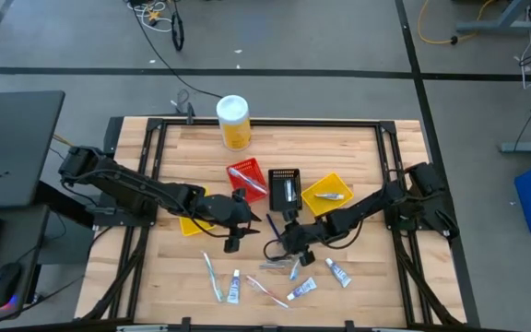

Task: Pick & Place Travel size toiletries
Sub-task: Put the blue razor into the left yellow bin

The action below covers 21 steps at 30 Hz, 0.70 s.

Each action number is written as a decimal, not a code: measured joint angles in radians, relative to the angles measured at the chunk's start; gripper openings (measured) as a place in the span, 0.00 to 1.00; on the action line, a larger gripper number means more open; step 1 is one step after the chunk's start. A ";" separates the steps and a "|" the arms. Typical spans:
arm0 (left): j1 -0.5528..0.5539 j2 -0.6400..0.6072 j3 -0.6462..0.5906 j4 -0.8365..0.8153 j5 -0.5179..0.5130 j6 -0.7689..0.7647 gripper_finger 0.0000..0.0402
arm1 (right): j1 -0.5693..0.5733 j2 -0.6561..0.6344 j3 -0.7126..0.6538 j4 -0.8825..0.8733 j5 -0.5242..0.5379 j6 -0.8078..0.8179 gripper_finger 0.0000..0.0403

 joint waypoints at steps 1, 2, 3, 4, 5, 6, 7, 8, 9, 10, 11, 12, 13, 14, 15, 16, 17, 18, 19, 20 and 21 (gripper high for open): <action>0.000 0.000 0.000 0.000 0.000 0.000 0.41 | -0.003 0.000 0.000 -0.001 0.000 -0.003 0.32; 0.000 0.000 0.000 0.000 0.000 0.000 0.41 | -0.006 0.000 0.000 -0.002 0.000 -0.003 0.30; 0.000 0.000 0.000 0.000 0.000 0.000 0.41 | -0.009 0.000 0.000 -0.005 -0.001 -0.002 0.29; 0.000 0.000 0.000 0.000 0.000 0.000 0.41 | -0.011 0.000 0.000 -0.007 -0.002 -0.002 0.27; 0.000 0.000 0.000 0.000 0.000 0.000 0.41 | -0.013 0.000 0.000 -0.009 -0.001 -0.002 0.26; 0.000 0.000 0.000 0.000 0.000 0.000 0.41 | -0.015 0.000 0.001 -0.009 0.000 -0.002 0.25; 0.000 0.000 0.000 0.000 0.000 0.000 0.41 | -0.016 0.000 0.001 -0.008 0.000 -0.002 0.24; 0.000 0.000 0.000 0.000 -0.001 0.000 0.41 | -0.017 -0.001 0.001 -0.007 0.000 -0.002 0.23; 0.000 0.000 0.000 0.000 0.000 0.000 0.41 | -0.017 -0.001 0.001 -0.005 -0.001 -0.004 0.22; 0.000 0.000 0.000 0.000 0.000 0.000 0.41 | -0.016 -0.001 0.001 -0.005 -0.001 -0.005 0.22; 0.000 0.000 0.000 0.000 0.000 0.000 0.41 | -0.016 -0.001 0.001 -0.005 -0.001 -0.005 0.21; 0.000 0.000 0.000 0.000 0.000 0.000 0.41 | -0.016 -0.001 0.001 -0.005 -0.001 -0.005 0.21; 0.000 0.000 0.000 0.000 0.000 0.000 0.41 | -0.016 -0.001 0.001 -0.005 -0.001 -0.005 0.21; 0.000 0.000 0.000 0.000 -0.001 0.000 0.41 | -0.016 -0.001 0.001 -0.004 -0.004 -0.005 0.21; 0.000 0.000 0.000 0.000 -0.001 0.000 0.41 | -0.016 -0.001 0.001 -0.003 -0.006 -0.005 0.21; 0.000 0.000 0.000 0.000 -0.001 -0.001 0.41 | -0.016 -0.001 0.001 0.000 -0.006 -0.005 0.21; 0.000 0.000 0.000 0.000 -0.001 0.000 0.41 | -0.016 -0.001 0.001 0.002 -0.007 -0.005 0.21; 0.000 0.000 0.000 -0.001 -0.001 -0.001 0.41 | -0.015 -0.002 0.001 0.003 -0.008 -0.005 0.21; 0.000 0.000 0.000 -0.001 -0.001 -0.001 0.41 | -0.015 -0.003 0.001 0.005 -0.008 -0.005 0.21; 0.000 0.000 0.000 -0.002 -0.001 -0.001 0.41 | -0.014 -0.004 0.001 0.010 -0.008 -0.005 0.21; 0.000 0.000 0.000 -0.002 -0.001 -0.001 0.41 | -0.013 -0.007 0.001 0.011 -0.009 -0.005 0.21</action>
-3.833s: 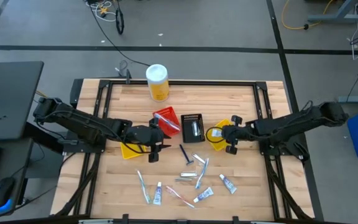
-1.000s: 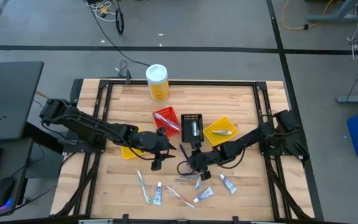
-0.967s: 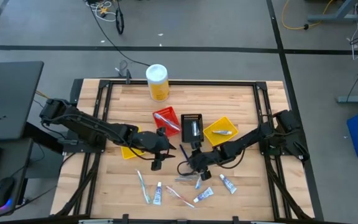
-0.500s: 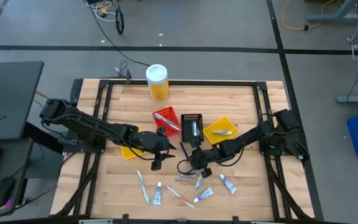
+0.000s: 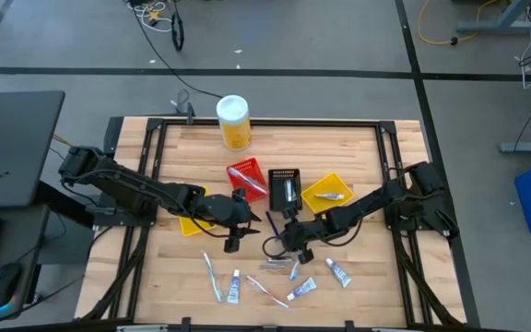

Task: Pick & Place Travel size toiletries
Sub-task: Put the blue razor into the left yellow bin

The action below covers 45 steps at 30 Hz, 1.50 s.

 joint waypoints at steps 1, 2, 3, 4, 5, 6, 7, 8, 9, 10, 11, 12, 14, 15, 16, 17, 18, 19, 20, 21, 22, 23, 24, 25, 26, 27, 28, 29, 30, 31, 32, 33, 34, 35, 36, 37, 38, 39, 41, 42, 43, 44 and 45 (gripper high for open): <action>0.000 0.000 0.000 0.000 0.000 0.000 0.41 | 0.001 -0.004 0.000 -0.001 -0.003 0.000 0.21; 0.000 0.000 0.000 0.000 0.000 0.000 0.41 | 0.002 -0.008 0.000 0.001 -0.003 0.000 0.21; 0.000 0.000 0.000 -0.001 0.000 0.000 0.41 | 0.004 -0.011 0.000 0.002 -0.002 0.000 0.21; 0.000 0.000 0.000 -0.001 0.000 0.000 0.41 | 0.005 -0.013 0.000 0.002 -0.001 0.000 0.21; 0.000 0.000 0.000 -0.002 0.000 0.000 0.41 | 0.007 -0.014 0.000 0.007 -0.002 0.000 0.21; 0.000 0.000 0.000 -0.006 0.000 0.000 0.41 | 0.009 -0.015 0.000 0.009 -0.001 0.000 0.21; 0.000 0.000 0.000 -0.016 -0.002 0.000 0.41 | 0.012 -0.017 0.000 0.012 0.000 0.000 0.21; 0.000 0.000 0.000 -0.034 -0.005 0.008 0.41 | 0.015 -0.018 0.000 0.020 0.002 0.000 0.21; 0.001 0.000 0.000 -0.063 -0.009 0.038 0.41 | 0.017 -0.019 0.000 0.023 0.002 0.000 0.21; 0.003 0.000 0.000 -0.103 -0.016 0.089 0.41 | 0.021 -0.019 0.000 0.022 0.002 0.000 0.21; 0.006 0.000 0.000 -0.148 -0.024 0.140 0.41 | 0.024 -0.019 0.000 0.023 0.002 0.000 0.21; 0.009 0.000 0.000 -0.195 -0.033 0.179 0.41 | 0.028 -0.019 0.000 0.027 0.002 0.000 0.21; 0.019 0.000 0.000 -0.253 -0.053 0.209 0.41 | 0.038 -0.019 0.000 0.039 0.003 0.000 0.21; 0.022 0.000 0.000 -0.263 -0.061 0.212 0.41 | 0.043 -0.019 0.000 0.046 0.002 0.000 0.21; 0.024 0.000 0.000 -0.265 -0.061 0.213 0.41 | 0.047 -0.019 0.000 0.059 0.002 0.000 0.21; 0.025 0.000 0.000 -0.263 -0.060 0.223 0.41 | 0.051 -0.019 0.000 0.080 0.002 -0.001 0.21; 0.025 0.000 0.000 -0.260 -0.057 0.240 0.42 | 0.054 -0.019 0.000 0.103 0.002 -0.008 0.21; 0.023 0.000 0.000 -0.257 -0.056 0.267 0.42 | 0.056 -0.019 0.000 0.122 0.002 -0.017 0.21; 0.018 0.001 0.000 -0.256 -0.057 0.296 0.43 | 0.058 -0.019 0.000 0.142 0.002 -0.031 0.21; 0.015 0.007 0.000 -0.255 -0.059 0.330 0.44 | 0.058 -0.019 0.000 0.165 0.002 -0.045 0.21; 0.011 0.015 0.001 -0.253 -0.072 0.364 0.45 | 0.059 -0.019 0.000 0.187 0.002 -0.058 0.21; 0.003 0.021 0.001 -0.256 -0.094 0.401 0.47 | 0.058 -0.019 0.000 0.205 0.002 -0.068 0.21; -0.002 0.029 0.000 -0.258 -0.116 0.436 0.49 | 0.058 -0.019 0.000 0.214 0.002 -0.078 0.21; -0.007 0.045 0.000 -0.236 -0.145 0.475 0.50 | 0.058 -0.019 0.000 0.218 0.003 -0.083 0.21; -0.014 0.059 0.002 -0.214 -0.164 0.512 0.52 | 0.058 -0.019 0.000 0.220 0.003 -0.086 0.21; -0.020 0.075 0.002 -0.204 -0.182 0.551 0.54 | 0.058 -0.019 0.000 0.224 0.003 -0.087 0.21; -0.025 0.093 0.001 -0.180 -0.199 0.586 0.55 | 0.057 -0.019 0.000 0.226 0.003 -0.088 0.21; -0.031 0.110 0.001 -0.146 -0.214 0.618 0.57 | 0.057 -0.019 0.000 0.227 0.003 -0.089 0.21; -0.036 0.129 0.001 -0.127 -0.217 0.635 0.58 | 0.057 -0.019 0.000 0.227 0.004 -0.089 0.21; -0.039 0.146 0.001 -0.111 -0.218 0.649 0.60 | 0.057 -0.019 0.000 0.230 0.004 -0.089 0.21; -0.044 0.160 0.001 -0.100 -0.216 0.659 0.61 | 0.057 -0.019 0.000 0.234 0.003 -0.089 0.21; -0.046 0.175 0.000 -0.088 -0.217 0.667 0.62 | 0.057 -0.019 0.000 0.236 0.003 -0.089 0.21; -0.050 0.187 0.000 -0.074 -0.219 0.671 0.62 | 0.057 -0.019 0.000 0.237 0.003 -0.089 0.21; -0.054 0.194 0.000 -0.079 -0.229 0.673 0.63 | 0.056 -0.019 0.000 0.239 0.003 -0.089 0.21; -0.055 0.207 0.000 -0.072 -0.245 0.674 0.63 | 0.056 -0.019 0.000 0.241 0.003 -0.089 0.21; -0.059 0.218 0.001 -0.057 -0.262 0.674 0.63 | 0.056 -0.019 0.000 0.244 0.003 -0.089 0.21; -0.062 0.220 0.000 -0.069 -0.276 0.674 0.63 | 0.055 -0.019 0.000 0.246 0.003 -0.090 0.21; -0.065 0.223 -0.001 -0.071 -0.287 0.675 0.63 | 0.054 -0.019 0.000 0.249 0.003 -0.096 0.21; -0.066 0.237 0.003 -0.035 -0.294 0.697 0.63 | 0.054 -0.019 0.000 0.261 0.003 -0.106 0.21; -0.067 0.238 0.001 -0.047 -0.297 0.713 0.62 | 0.052 -0.019 0.000 0.273 0.004 -0.113 0.21; -0.068 0.240 0.000 -0.041 -0.299 0.725 0.62 | 0.051 -0.019 0.000 0.282 0.003 -0.119 0.21; -0.068 0.246 0.000 -0.022 -0.300 0.741 0.62 | 0.051 -0.019 0.001 0.287 0.003 -0.124 0.21; -0.068 0.250 0.002 -0.013 -0.304 0.750 0.62 | 0.051 -0.019 0.001 0.290 0.003 -0.130 0.21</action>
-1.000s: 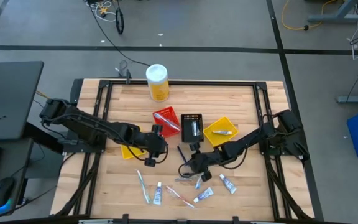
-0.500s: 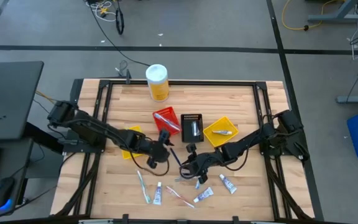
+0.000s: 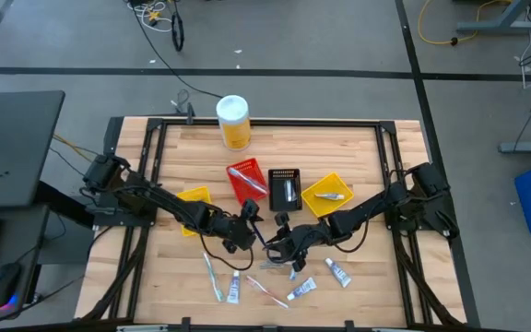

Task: Pick & Place Travel size toiletries
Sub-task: Put the blue razor into the left yellow bin

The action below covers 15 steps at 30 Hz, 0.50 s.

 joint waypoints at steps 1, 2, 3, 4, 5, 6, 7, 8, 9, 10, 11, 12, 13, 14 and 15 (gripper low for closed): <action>-0.001 0.000 0.000 -0.004 -0.010 0.013 0.61 | -0.001 0.000 0.000 0.004 0.000 -0.002 0.21; -0.003 0.000 -0.001 0.001 -0.017 0.023 0.61 | -0.002 0.000 0.000 0.008 0.000 -0.004 0.21; -0.003 0.000 -0.001 0.009 -0.018 0.036 0.60 | -0.002 0.000 0.000 0.009 0.000 -0.004 0.21; -0.003 0.000 -0.001 0.012 -0.017 0.051 0.60 | -0.002 0.000 0.000 0.008 0.000 -0.004 0.21; -0.005 0.000 -0.001 0.015 -0.019 0.061 0.59 | -0.002 0.000 0.000 0.007 0.000 -0.004 0.21; -0.007 0.000 -0.001 0.020 -0.025 0.073 0.57 | -0.002 0.000 0.000 0.006 0.000 -0.004 0.21; -0.010 0.000 -0.001 0.026 -0.029 0.080 0.56 | -0.002 0.000 0.000 0.006 0.000 -0.004 0.21; -0.011 0.000 -0.001 0.030 -0.031 0.087 0.54 | -0.002 0.000 0.000 0.006 0.000 -0.004 0.21; -0.012 0.000 -0.001 0.030 -0.030 0.099 0.52 | -0.002 0.000 0.000 0.007 0.000 -0.004 0.21; -0.012 0.000 -0.001 0.029 -0.022 0.106 0.49 | -0.002 0.000 0.000 0.007 -0.001 -0.004 0.21; -0.012 0.000 -0.001 0.029 -0.010 0.112 0.47 | -0.002 0.000 0.000 0.007 0.000 -0.004 0.21; -0.012 0.000 -0.001 0.028 -0.004 0.117 0.44 | -0.002 0.000 0.000 0.006 0.000 -0.004 0.21; -0.012 0.000 -0.001 0.028 -0.003 0.117 0.42 | -0.002 0.000 0.000 0.006 0.000 -0.004 0.21; -0.012 0.000 -0.001 0.029 -0.003 0.117 0.39 | -0.002 0.000 0.000 0.005 0.000 -0.004 0.21; -0.012 0.000 -0.001 0.029 -0.003 0.117 0.37 | -0.002 0.000 0.000 0.004 0.000 -0.004 0.21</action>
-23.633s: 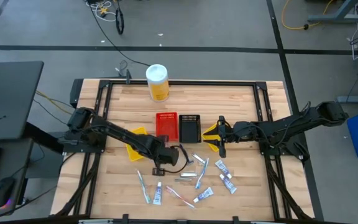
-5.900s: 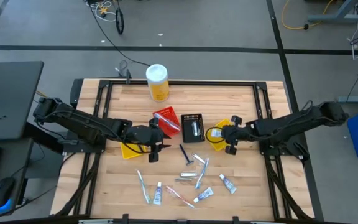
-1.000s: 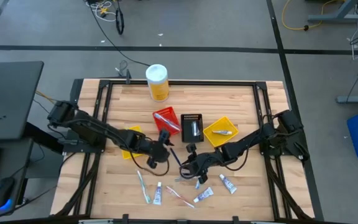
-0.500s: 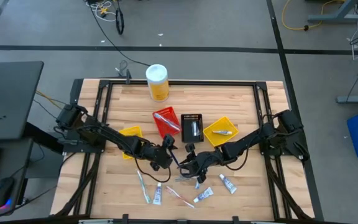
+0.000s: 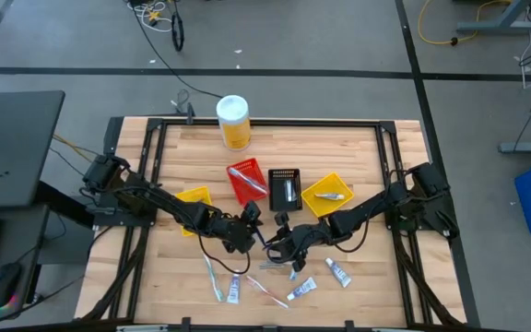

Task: Pick & Place Travel size toiletries
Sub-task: Put the blue razor into the left yellow bin

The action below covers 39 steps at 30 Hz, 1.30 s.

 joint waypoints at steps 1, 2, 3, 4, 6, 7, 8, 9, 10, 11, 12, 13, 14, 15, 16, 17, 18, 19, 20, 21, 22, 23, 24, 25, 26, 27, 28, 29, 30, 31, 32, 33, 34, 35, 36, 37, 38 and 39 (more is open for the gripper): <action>0.000 0.000 0.000 -0.001 0.000 0.000 0.35 | 0.000 0.000 0.000 0.000 0.000 0.000 0.21; 0.000 0.000 0.000 -0.001 0.001 0.000 0.33 | 0.000 0.000 0.000 0.000 0.000 0.000 0.21; 0.000 0.000 0.000 -0.001 0.005 0.000 0.30 | 0.000 0.000 0.000 -0.001 0.000 -0.002 0.21; 0.000 0.000 0.000 -0.002 0.013 0.000 0.28 | 0.000 0.000 0.000 -0.001 0.000 -0.007 0.21; 0.000 0.000 0.000 -0.005 0.026 0.000 0.24 | 0.000 0.000 0.000 -0.001 0.000 -0.016 0.21; 0.000 0.000 0.000 -0.007 0.032 0.001 0.23 | 0.000 0.000 0.000 -0.001 0.000 -0.021 0.21; 0.000 0.000 -0.001 -0.008 0.038 0.002 0.21 | 0.000 0.000 0.000 -0.001 0.000 -0.024 0.21; 0.000 0.000 -0.001 -0.010 0.044 0.003 0.20 | 0.000 0.000 0.000 0.000 -0.001 -0.026 0.21; 0.000 0.000 -0.001 -0.011 0.046 0.004 0.19 | 0.000 0.000 0.000 0.000 -0.001 -0.026 0.21; 0.000 0.000 -0.001 -0.013 0.047 0.008 0.18 | 0.000 0.000 0.000 0.000 -0.001 -0.026 0.21; 0.000 0.000 -0.001 -0.016 0.048 0.015 0.17 | 0.000 0.000 0.000 0.000 -0.001 -0.026 0.21; 0.000 0.000 -0.001 -0.021 0.050 0.029 0.17 | 0.000 0.000 0.000 0.000 0.002 -0.026 0.21; 0.000 0.000 -0.001 -0.027 0.050 0.042 0.17 | 0.000 0.000 0.000 0.001 0.009 -0.026 0.21; 0.000 0.000 -0.001 -0.033 0.048 0.054 0.16 | 0.000 0.000 0.000 0.002 0.012 -0.026 0.21; 0.000 0.000 -0.001 -0.039 0.047 0.063 0.16 | 0.000 0.000 0.000 0.002 0.013 -0.027 0.21; 0.000 0.000 -0.001 -0.043 0.046 0.068 0.16 | 0.000 0.000 0.000 0.002 0.013 -0.027 0.21; 0.000 0.000 -0.001 -0.045 0.044 0.070 0.16 | 0.000 0.000 0.000 0.002 0.013 -0.027 0.21; 0.000 0.000 -0.001 -0.045 0.044 0.070 0.16 | 0.000 0.000 0.000 0.002 0.013 -0.027 0.21; 0.000 0.000 -0.001 -0.045 0.045 0.069 0.16 | 0.000 0.000 0.000 0.002 0.013 -0.027 0.22; 0.000 0.000 -0.001 -0.045 0.045 0.068 0.16 | 0.000 0.000 0.000 0.001 0.014 -0.027 0.22; -0.001 0.000 -0.001 -0.045 0.044 0.067 0.16 | 0.000 0.000 0.000 0.001 0.014 -0.026 0.23; -0.001 0.000 -0.001 -0.045 0.044 0.066 0.16 | -0.002 0.000 0.000 0.000 0.014 -0.026 0.24; -0.001 0.000 -0.001 -0.045 0.043 0.066 0.16 | -0.002 0.000 0.000 -0.001 0.015 -0.025 0.25; -0.001 0.000 -0.001 -0.044 0.044 0.066 0.16 | -0.002 0.000 0.000 -0.004 0.017 -0.025 0.26; -0.001 0.000 -0.001 -0.045 0.042 0.065 0.16 | -0.002 0.000 0.000 -0.008 0.018 -0.025 0.28; -0.001 0.000 -0.001 -0.044 0.041 0.064 0.16 | -0.002 0.000 0.000 -0.009 0.018 -0.025 0.29; -0.001 -0.001 -0.001 -0.044 0.040 0.058 0.16 | -0.002 0.000 0.000 -0.009 0.018 -0.024 0.31; -0.001 -0.001 -0.001 -0.044 0.041 0.051 0.16 | -0.002 0.000 0.000 -0.009 0.018 -0.023 0.32; 0.000 -0.001 -0.001 -0.044 0.041 0.040 0.16 | -0.002 0.000 0.000 -0.009 0.019 -0.023 0.33; -0.001 -0.001 -0.001 -0.044 0.041 0.031 0.16 | -0.002 0.000 0.000 -0.009 0.025 -0.023 0.35; -0.001 -0.001 -0.001 -0.045 0.041 0.022 0.16 | -0.002 0.000 0.000 -0.009 0.039 -0.023 0.36; -0.001 -0.001 -0.001 -0.044 0.041 0.011 0.16 | -0.002 0.000 0.000 -0.008 0.056 -0.023 0.37; -0.001 -0.001 -0.001 -0.045 0.038 0.005 0.16 | -0.001 0.000 0.000 -0.007 0.072 -0.023 0.38; -0.001 -0.001 -0.001 -0.045 0.033 -0.004 0.16 | 0.001 0.000 0.000 -0.007 0.086 -0.022 0.40; -0.001 -0.001 -0.001 -0.045 0.028 -0.013 0.16 | 0.002 0.000 0.000 -0.007 0.092 -0.019 0.41; -0.001 -0.001 0.000 -0.045 0.016 -0.018 0.16 | 0.002 0.000 0.000 -0.008 0.095 -0.011 0.42; -0.001 -0.001 0.000 -0.046 -0.003 -0.023 0.16 | 0.002 0.000 0.000 -0.010 0.096 0.003 0.43; -0.001 -0.001 0.000 -0.047 -0.024 -0.030 0.16 | 0.002 0.000 0.000 -0.019 0.097 0.022 0.44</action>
